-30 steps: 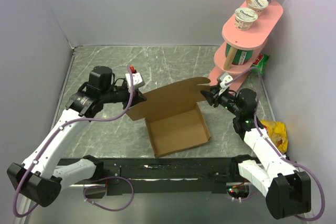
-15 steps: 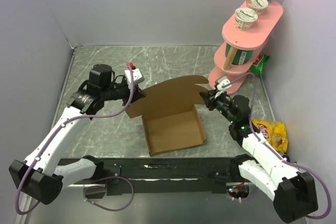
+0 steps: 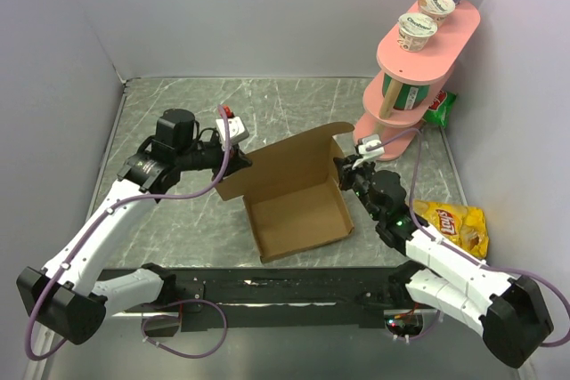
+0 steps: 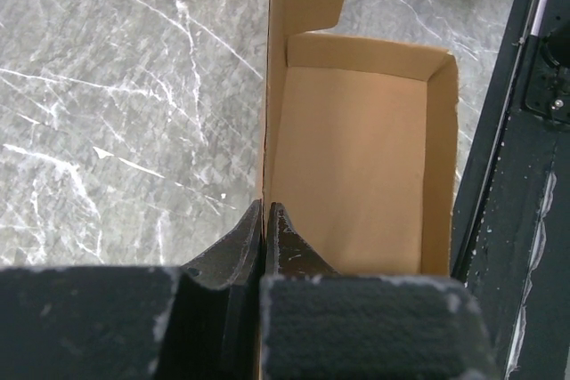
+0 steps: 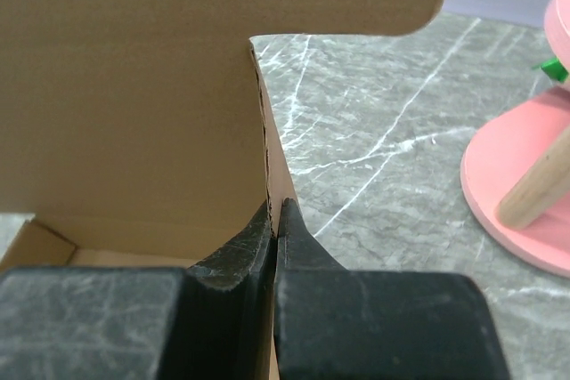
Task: Fold the paper box
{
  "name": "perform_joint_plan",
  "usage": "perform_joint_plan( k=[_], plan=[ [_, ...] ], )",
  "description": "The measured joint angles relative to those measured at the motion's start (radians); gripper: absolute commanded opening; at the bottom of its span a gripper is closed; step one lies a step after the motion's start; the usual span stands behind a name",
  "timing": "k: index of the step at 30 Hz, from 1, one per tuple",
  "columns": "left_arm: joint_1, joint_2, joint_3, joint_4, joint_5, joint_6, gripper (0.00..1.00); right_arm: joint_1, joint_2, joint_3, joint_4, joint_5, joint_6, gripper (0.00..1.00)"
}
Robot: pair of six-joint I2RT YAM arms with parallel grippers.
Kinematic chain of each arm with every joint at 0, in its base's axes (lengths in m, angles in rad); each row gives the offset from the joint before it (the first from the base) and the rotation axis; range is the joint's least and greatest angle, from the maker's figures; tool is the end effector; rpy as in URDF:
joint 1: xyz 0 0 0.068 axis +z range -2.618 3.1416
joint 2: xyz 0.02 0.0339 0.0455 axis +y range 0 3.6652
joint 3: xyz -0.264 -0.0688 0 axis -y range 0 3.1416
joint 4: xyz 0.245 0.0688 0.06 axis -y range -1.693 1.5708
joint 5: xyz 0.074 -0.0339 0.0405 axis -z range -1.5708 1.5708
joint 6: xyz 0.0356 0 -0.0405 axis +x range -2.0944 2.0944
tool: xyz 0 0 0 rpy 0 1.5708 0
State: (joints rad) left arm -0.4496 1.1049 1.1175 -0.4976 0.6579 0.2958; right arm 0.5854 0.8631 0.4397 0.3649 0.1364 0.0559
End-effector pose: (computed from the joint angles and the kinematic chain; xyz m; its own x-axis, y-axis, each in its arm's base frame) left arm 0.2031 -0.1222 0.3648 -0.1594 0.3330 -0.9293 0.9174 0.3977 -0.0148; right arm 0.1739 0.1095 0.2618 -0.0729 0.0181 -0.9972 -0.4309 0.9012 0.0478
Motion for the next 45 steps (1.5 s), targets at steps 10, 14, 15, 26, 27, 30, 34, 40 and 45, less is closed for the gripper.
perform_joint_plan(
  k=[10, 14, 15, 26, 27, 30, 34, 40, 45],
  plan=[
    [-0.016, 0.004, 0.0, 0.002, -0.003, -0.004, 0.01, 0.124, 0.101, 0.034, 0.048, 0.249, 0.07, 0.01],
    [-0.017, 0.004, 0.0, 0.004, -0.011, -0.006, 0.01, 0.172, 0.106, 0.035, 0.047, 0.339, 0.07, 0.26],
    [-0.017, 0.004, 0.0, 0.005, -0.016, -0.006, 0.01, 0.178, 0.106, 0.035, 0.044, 0.354, 0.071, 0.35],
    [-0.036, 0.008, 0.0, 0.028, -0.055, -0.016, 0.01, 0.216, -0.179, -0.018, -0.009, 0.294, -0.04, 1.0],
    [-0.036, 0.007, 0.0, 0.026, -0.049, -0.008, 0.01, 0.207, -0.221, -0.029, -0.018, 0.255, -0.064, 1.0],
    [-0.027, 0.005, 0.0, 0.014, -0.026, 0.014, 0.01, 0.084, -0.287, -0.018, -0.09, 0.096, -0.109, 1.0],
    [-0.014, 0.006, 0.003, -0.002, 0.012, 0.036, 0.01, -0.153, -0.284, 0.001, -0.163, -0.102, -0.134, 1.0],
    [-0.006, 0.032, 0.031, -0.034, 0.042, 0.058, 0.01, -0.394, -0.171, 0.003, -0.146, -0.464, -0.146, 1.0],
    [-0.004, 0.059, 0.055, -0.051, 0.057, 0.06, 0.01, -0.416, -0.049, 0.019, -0.135, -0.666, -0.151, 0.97]
  ],
)
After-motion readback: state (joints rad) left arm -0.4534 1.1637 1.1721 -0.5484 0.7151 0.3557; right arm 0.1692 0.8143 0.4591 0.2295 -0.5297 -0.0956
